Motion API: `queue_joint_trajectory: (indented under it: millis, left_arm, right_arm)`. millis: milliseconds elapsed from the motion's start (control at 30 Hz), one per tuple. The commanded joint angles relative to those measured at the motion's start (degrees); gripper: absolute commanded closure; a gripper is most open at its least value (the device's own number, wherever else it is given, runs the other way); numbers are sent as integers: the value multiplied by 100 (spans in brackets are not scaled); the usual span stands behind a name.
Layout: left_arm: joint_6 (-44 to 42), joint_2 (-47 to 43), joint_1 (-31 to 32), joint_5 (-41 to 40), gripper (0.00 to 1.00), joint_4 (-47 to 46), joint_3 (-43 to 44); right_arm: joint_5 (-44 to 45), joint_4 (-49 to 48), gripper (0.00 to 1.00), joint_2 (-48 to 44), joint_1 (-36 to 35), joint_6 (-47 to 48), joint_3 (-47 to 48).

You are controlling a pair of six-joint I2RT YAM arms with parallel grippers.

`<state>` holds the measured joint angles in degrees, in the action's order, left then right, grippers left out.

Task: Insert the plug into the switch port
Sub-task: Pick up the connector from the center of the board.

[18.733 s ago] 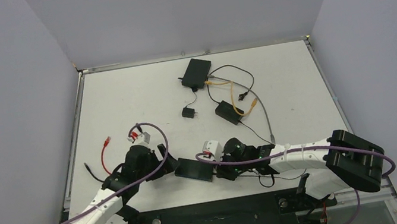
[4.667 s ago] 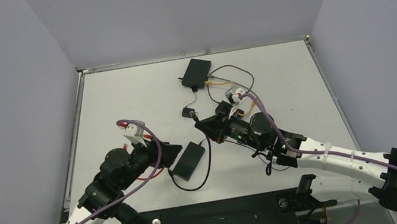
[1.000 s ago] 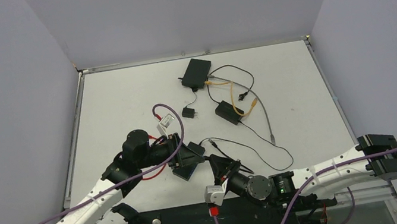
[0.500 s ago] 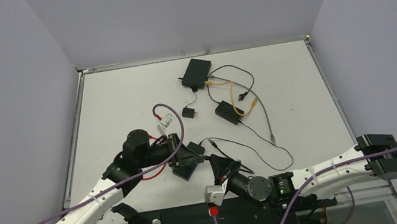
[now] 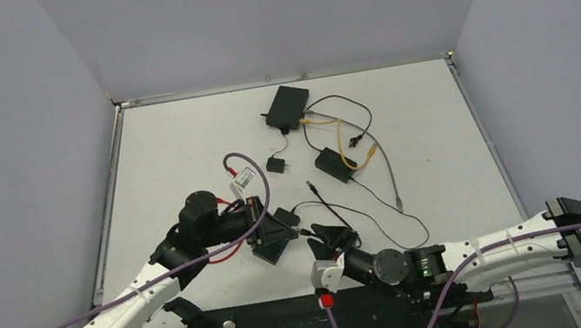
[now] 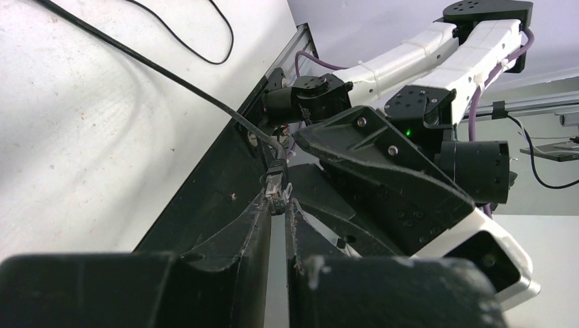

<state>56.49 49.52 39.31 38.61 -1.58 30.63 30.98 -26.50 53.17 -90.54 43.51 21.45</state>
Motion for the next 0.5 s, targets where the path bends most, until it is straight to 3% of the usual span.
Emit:
queue_joint_trajectory:
  millis: [0,167,467]
  left_arm:
    - [-239,-143,2,-28,100,-347,15]
    - [-535,-189,0,-45,100,-258,-29]
    - [-989,-268,1,36,100,-264,-101]
  right_arm:
    - [-769,569,66,-387,285,-845,126]
    - [-2323,894,64,-1014,1066,-1829,94]
    - [-3530,459,62,-1377,1778,-2685,-111]
